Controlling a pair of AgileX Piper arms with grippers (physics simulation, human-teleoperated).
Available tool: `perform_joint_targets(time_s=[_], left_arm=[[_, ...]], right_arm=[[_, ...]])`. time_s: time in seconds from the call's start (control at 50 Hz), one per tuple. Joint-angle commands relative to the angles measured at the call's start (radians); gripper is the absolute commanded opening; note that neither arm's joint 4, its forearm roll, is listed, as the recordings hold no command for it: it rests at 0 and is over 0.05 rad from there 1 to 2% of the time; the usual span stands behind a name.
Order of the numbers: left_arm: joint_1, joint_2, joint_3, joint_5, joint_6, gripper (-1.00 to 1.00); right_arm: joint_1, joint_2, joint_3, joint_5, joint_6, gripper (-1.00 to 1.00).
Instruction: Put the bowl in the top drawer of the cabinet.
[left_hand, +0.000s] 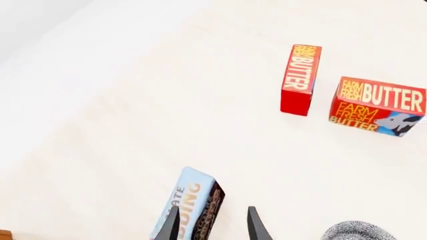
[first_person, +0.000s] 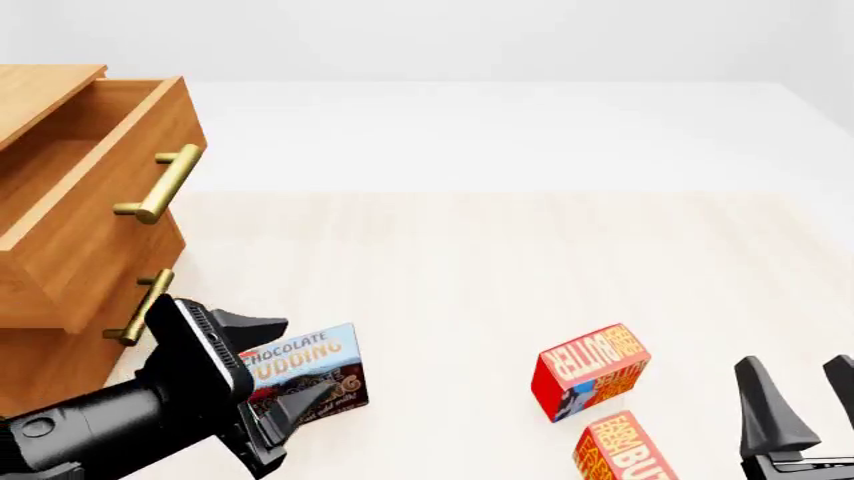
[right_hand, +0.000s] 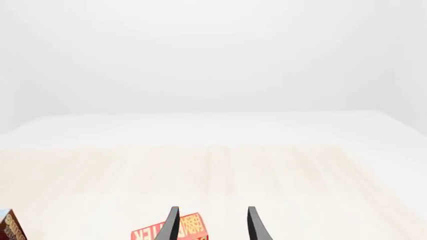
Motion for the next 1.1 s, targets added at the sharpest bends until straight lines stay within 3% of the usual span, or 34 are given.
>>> perform_joint_targets(time_s=[0.02, 0.5, 0.82, 1.1], left_arm=[[-0.042, 0.048, 0.000, 0.039, -0.046, 1.00], [-0.114, 0.125, 0.069, 0.015, -0.147, 1.00], [-0.192, 0.131, 0.015, 0.044, -0.208, 1.00], [-0.272, 0.181, 0.019, 0.025, -0.306, 1.00]], right_arm=[[0.002, 0.000, 0.000, -0.002, 0.001, 1.00], [0.006, 0.000, 0.000, -0.008, 0.003, 1.00], [0.007, 0.000, 0.000, -0.011, 0.005, 1.00], [0.007, 0.000, 0.000, -0.015, 0.009, 1.00]])
